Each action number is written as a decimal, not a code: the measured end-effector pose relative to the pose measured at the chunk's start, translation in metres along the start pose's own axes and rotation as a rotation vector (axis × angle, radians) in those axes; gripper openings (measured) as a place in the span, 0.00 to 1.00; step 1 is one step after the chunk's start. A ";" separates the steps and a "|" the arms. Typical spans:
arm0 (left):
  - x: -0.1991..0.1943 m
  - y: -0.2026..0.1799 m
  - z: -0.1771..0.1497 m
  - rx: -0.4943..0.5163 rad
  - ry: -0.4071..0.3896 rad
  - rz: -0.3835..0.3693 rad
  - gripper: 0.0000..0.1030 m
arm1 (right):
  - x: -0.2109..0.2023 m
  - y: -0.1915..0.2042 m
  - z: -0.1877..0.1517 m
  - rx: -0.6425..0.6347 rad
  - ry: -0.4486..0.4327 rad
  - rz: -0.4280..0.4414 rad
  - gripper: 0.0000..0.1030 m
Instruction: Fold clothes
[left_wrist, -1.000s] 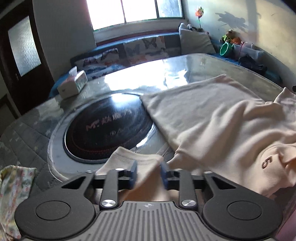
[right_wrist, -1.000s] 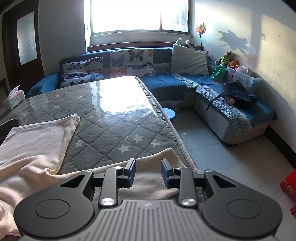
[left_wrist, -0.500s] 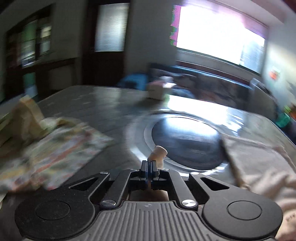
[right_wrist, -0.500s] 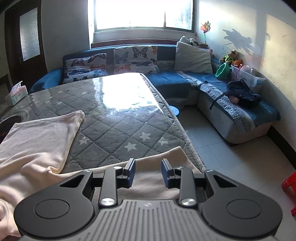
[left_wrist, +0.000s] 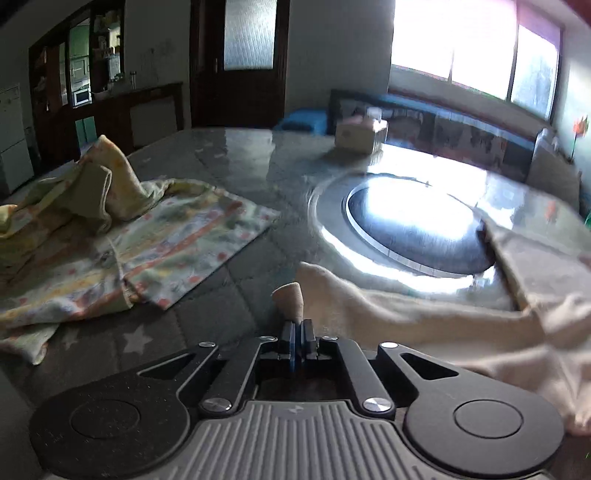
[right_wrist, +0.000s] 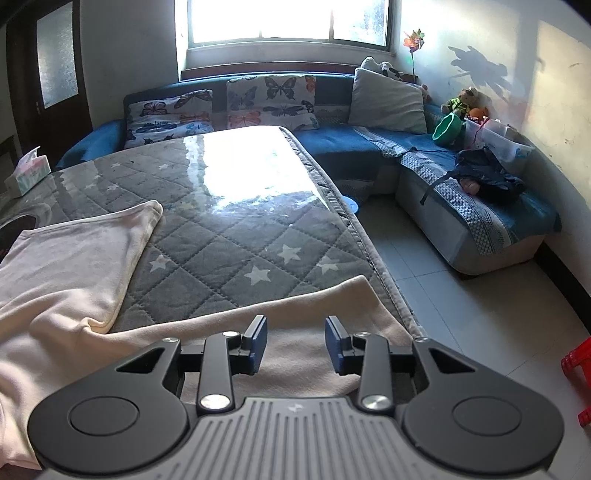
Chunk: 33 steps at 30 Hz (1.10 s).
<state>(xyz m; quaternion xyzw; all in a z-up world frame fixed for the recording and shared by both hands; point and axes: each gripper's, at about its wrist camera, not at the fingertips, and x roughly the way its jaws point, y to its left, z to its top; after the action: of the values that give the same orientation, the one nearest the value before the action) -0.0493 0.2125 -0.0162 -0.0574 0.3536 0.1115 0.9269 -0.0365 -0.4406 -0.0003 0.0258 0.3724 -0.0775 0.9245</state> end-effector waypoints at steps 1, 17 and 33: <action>-0.001 -0.002 0.000 0.014 0.011 -0.004 0.03 | 0.001 0.000 0.000 0.000 0.001 0.000 0.33; 0.041 -0.032 0.032 0.196 0.031 -0.038 0.46 | 0.004 -0.003 -0.001 0.006 0.005 0.005 0.37; 0.078 -0.059 0.043 0.380 -0.064 -0.007 0.09 | 0.028 -0.009 0.002 0.013 0.034 -0.018 0.41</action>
<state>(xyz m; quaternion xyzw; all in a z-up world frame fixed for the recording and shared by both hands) 0.0490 0.1763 -0.0350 0.1212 0.3383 0.0410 0.9323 -0.0164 -0.4536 -0.0183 0.0299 0.3875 -0.0880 0.9172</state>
